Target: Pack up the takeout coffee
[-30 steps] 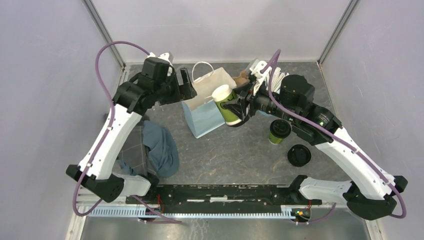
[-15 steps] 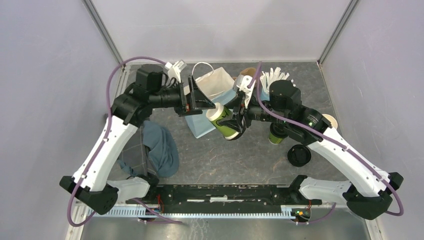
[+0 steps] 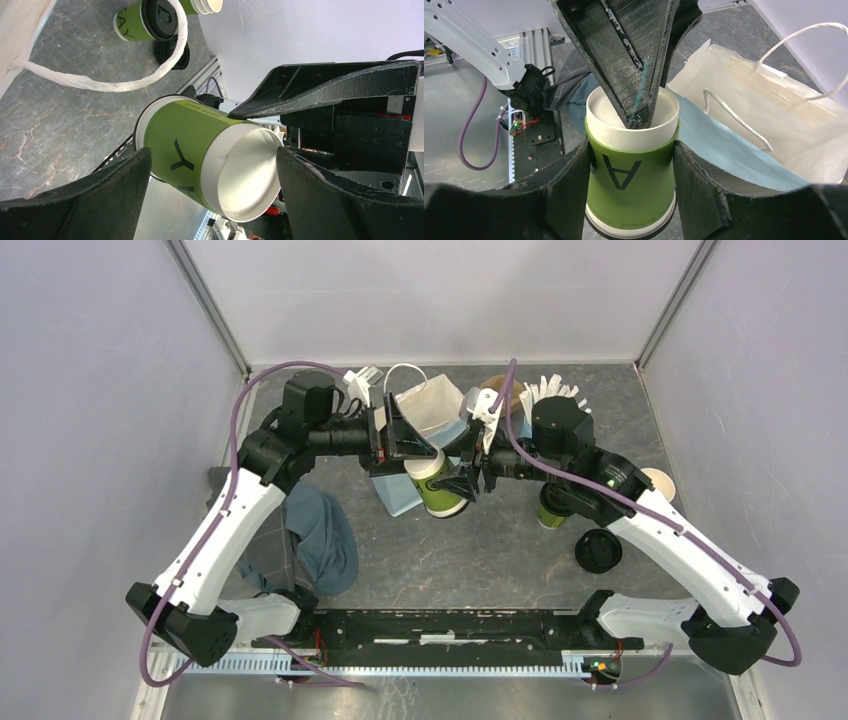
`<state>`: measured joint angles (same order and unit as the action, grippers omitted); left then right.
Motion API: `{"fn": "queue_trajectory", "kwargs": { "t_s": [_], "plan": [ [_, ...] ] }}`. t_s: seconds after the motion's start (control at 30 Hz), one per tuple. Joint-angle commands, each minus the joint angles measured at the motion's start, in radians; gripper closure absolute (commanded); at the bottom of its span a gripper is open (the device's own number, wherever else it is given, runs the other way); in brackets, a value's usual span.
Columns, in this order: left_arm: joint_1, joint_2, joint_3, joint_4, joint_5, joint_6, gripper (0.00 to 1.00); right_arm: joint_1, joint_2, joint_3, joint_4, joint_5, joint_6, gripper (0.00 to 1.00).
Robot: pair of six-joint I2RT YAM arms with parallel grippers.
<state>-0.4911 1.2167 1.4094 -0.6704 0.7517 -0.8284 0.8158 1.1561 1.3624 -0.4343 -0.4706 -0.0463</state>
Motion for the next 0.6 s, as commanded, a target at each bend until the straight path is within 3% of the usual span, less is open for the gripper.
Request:
{"fn": "queue_trajectory", "kwargs": {
  "t_s": [0.0,0.33,0.57],
  "plan": [
    [-0.004,-0.019,0.010,0.055,0.017,-0.028,0.00,-0.001,0.005,-0.013,0.035,-0.011,0.003,0.58],
    [0.006,-0.016,0.068,-0.034,-0.156,0.023,0.00,0.001,0.005,-0.011,-0.014,0.019,-0.040,0.59],
    [0.001,-0.032,0.075,-0.008,-0.136,0.030,0.00,-0.001,0.015,-0.008,-0.017,0.034,-0.050,0.60]
  ]
}}
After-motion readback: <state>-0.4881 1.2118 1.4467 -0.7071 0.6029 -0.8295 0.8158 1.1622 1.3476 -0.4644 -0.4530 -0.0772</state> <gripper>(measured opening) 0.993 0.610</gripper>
